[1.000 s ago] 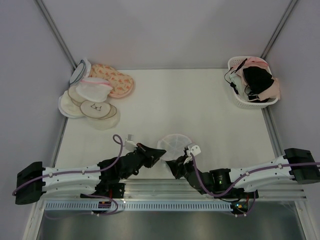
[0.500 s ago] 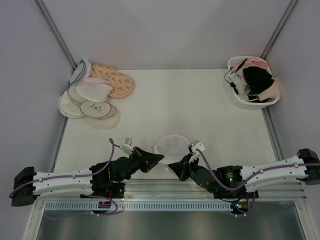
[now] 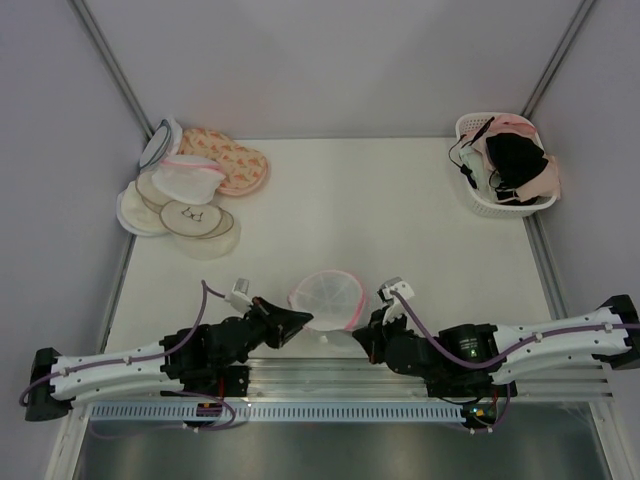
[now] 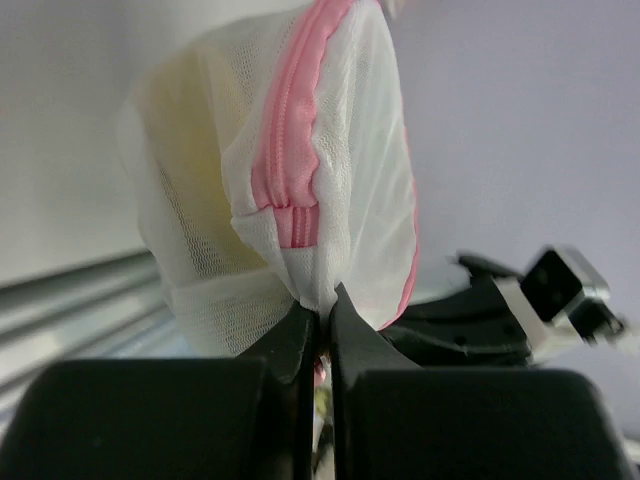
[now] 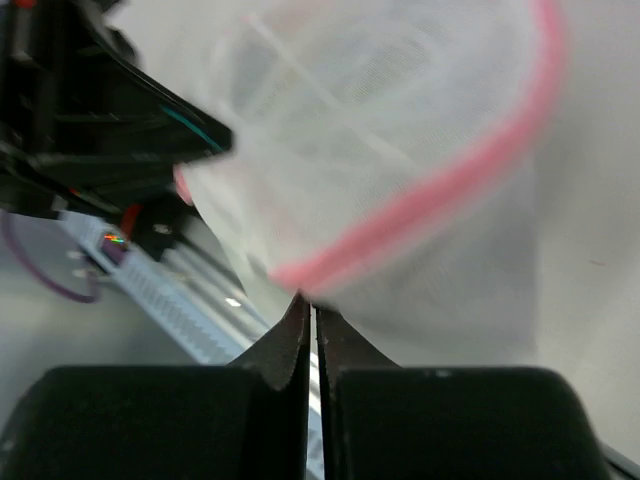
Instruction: Unzip the laundry bag and remove the bra
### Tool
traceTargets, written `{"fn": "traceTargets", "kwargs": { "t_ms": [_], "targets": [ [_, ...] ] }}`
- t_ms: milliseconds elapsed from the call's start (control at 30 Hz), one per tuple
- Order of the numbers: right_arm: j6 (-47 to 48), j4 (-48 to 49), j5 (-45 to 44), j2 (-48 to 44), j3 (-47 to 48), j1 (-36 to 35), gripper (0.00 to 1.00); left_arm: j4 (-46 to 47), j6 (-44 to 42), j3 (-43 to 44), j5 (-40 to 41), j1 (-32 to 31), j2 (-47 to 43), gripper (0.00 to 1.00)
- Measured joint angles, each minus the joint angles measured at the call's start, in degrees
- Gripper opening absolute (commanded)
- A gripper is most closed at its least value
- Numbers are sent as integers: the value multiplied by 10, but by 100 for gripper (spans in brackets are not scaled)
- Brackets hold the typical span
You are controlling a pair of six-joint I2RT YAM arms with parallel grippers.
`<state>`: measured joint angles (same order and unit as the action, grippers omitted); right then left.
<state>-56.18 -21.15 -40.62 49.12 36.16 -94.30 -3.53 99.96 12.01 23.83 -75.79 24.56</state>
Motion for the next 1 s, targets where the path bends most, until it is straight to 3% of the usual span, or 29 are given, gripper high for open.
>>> {"fn": "traceTargets", "kwargs": {
  "t_ms": [167, 267, 433, 500, 567, 633, 733, 1000],
  "targets": [
    [-17, -187, -49, -27, 28, 3, 0, -151, -9, -17, 90, 17, -15, 2],
    [-36, -270, -66, -29, 55, 4, 1, -193, -16, -19, 116, 18, -19, 2],
    [-40, -317, -77, -28, 68, 4, 1, -215, -19, -19, 130, 18, -29, 2],
    [-19, -284, -68, -25, 61, 4, 9, -219, -19, -16, 131, 18, -33, 2],
    [11, -224, -52, -21, 43, 4, 28, -221, -20, -11, 131, 18, -34, 2],
    [44, -152, -31, -12, 18, 4, 38, -221, -20, -7, 131, 18, -37, 2],
    [83, -45, -3, 25, -14, 4, 42, -214, -20, -4, 129, 18, -42, 2],
    [131, 182, 34, 115, -53, 4, 42, -137, -19, -4, 94, 18, -24, 2]
  ]
}}
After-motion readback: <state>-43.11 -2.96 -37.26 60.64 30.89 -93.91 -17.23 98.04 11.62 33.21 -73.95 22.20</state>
